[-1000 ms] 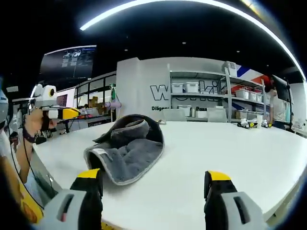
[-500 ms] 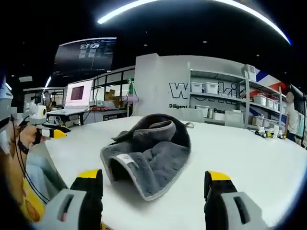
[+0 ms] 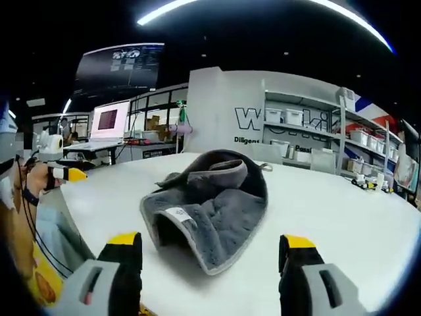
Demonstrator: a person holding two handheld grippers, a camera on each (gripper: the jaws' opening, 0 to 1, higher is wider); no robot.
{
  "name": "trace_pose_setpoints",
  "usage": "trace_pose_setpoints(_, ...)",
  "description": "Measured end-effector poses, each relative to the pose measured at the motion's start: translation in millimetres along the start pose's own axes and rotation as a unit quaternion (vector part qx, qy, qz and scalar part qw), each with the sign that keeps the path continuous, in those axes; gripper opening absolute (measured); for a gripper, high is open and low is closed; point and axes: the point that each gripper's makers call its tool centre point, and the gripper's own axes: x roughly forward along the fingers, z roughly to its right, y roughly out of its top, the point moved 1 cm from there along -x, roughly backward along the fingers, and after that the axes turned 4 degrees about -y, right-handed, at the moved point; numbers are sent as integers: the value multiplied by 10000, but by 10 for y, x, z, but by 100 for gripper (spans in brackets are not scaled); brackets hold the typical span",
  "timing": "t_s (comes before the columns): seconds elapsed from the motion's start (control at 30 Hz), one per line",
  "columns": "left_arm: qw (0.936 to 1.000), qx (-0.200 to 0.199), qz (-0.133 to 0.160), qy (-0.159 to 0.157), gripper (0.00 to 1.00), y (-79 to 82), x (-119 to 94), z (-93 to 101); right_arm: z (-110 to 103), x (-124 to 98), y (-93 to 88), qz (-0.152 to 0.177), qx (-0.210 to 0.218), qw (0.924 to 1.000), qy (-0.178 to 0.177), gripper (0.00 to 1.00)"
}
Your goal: Fold the towel on the table until its edges align and the towel forms a compact rectangular stack.
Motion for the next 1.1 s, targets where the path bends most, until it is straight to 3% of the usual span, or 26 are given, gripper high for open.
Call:
trace_pose_setpoints(0.2, 10000, -5, -88, 35, 99, -55, -42, -23, -49, 33, -8, -37, -29, 10000, 63, 87)
trace_pose_setpoints(0.73, 9998, -108, -79, -113, 98, -79, -10, 14, -134, 173, -91, -161, -175, 9993, 303, 61)
trace_pose_setpoints(0.93, 9998, -124, -89, -133, 97, -95, 0, 27, -160, 215, -125, -190, -275, 9985, 444, 39)
trace_pose_setpoints(1.1, 9997, -145, -84, -182, 97, -98, 13, 48, -100, 218, -143, -199, -333, 9986, 363, 20)
